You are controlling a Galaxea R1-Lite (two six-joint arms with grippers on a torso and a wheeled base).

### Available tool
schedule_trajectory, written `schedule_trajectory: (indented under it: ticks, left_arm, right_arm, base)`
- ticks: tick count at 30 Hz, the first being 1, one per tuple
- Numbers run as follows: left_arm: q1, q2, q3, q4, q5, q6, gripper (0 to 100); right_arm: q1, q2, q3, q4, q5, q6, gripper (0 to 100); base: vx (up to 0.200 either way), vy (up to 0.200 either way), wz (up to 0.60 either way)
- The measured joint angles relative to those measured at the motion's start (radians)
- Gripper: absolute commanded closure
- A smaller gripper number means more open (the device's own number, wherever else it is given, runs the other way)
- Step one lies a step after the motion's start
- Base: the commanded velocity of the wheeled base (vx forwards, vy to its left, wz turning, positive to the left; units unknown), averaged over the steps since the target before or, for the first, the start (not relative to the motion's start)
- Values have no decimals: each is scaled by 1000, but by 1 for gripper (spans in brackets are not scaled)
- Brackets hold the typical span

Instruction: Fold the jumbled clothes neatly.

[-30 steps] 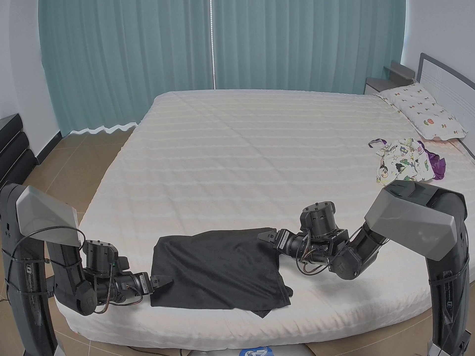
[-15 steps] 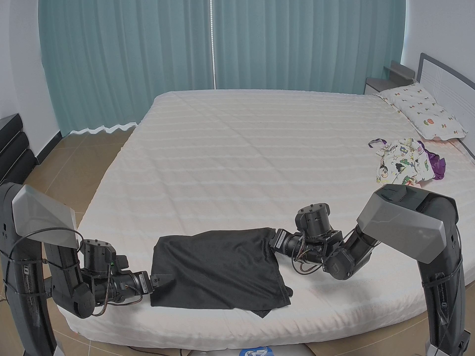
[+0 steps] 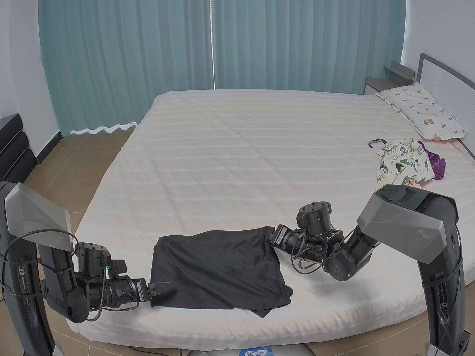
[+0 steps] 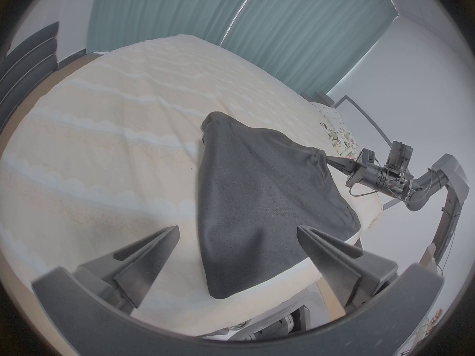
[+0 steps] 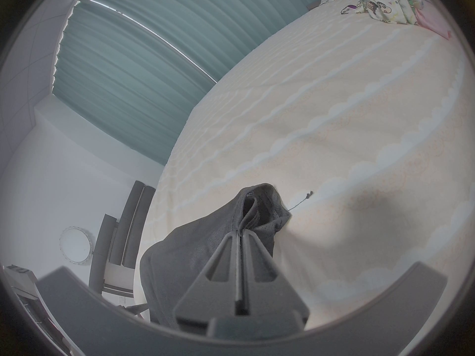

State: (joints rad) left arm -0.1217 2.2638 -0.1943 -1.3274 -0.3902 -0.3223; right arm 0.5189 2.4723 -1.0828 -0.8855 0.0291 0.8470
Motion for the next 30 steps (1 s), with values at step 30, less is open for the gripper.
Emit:
schedule_trajectory:
  ticks: [30]
  left_arm:
    - [-30, 54, -11, -1, -3, 2, 0]
  right_arm:
    - [-53, 31, -81, -2, -57, 22, 100]
  base:
    - [0, 0, 0]
